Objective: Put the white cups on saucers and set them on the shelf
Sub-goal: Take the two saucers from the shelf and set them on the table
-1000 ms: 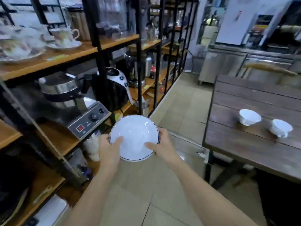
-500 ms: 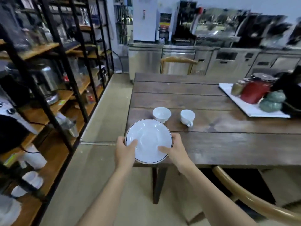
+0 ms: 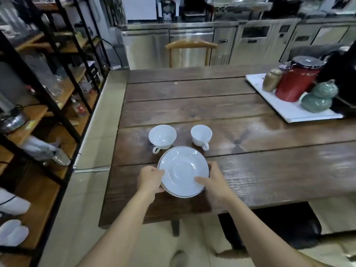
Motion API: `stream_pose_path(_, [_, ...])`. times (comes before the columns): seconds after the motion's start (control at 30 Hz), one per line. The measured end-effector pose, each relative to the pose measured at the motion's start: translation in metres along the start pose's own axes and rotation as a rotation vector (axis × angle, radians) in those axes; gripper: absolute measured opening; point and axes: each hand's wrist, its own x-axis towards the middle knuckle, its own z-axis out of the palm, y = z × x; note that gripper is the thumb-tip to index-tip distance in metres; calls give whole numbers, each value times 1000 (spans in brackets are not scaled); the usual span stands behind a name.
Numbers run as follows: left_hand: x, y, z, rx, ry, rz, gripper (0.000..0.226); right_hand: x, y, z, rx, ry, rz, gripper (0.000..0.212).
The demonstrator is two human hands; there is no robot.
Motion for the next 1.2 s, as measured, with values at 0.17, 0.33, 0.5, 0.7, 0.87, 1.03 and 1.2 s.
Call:
stream_pose_path(0.17, [38,3,13,70,-21,-117,8,33,0,-2,-198,4,36,49])
stream_pose_path(0.33, [63,-1,20,132,-19,-151,7,53,-2,-1,-295,-17,51,50])
stream_pose_path(0.5, [76,-5,23,204,-23,-188,11,57,1,-3,-335,-23,58,49])
stream_pose_path(0.7, [81,-1,24,303,-20,-146,8,61,3,-3,-389,-25,78,38])
stream_pose_path(0.87, [70,1,25,667,55,101,19,56,2,3,-445,64,155,48])
stream_pose_path(1.03, [71,-4,28,773,25,89,32,54,-3,3,-571,65,220,50])
stream_pose_path(1.2, [65,6,22,611,-29,-1,15,45,-4,4,-448,44,167,43])
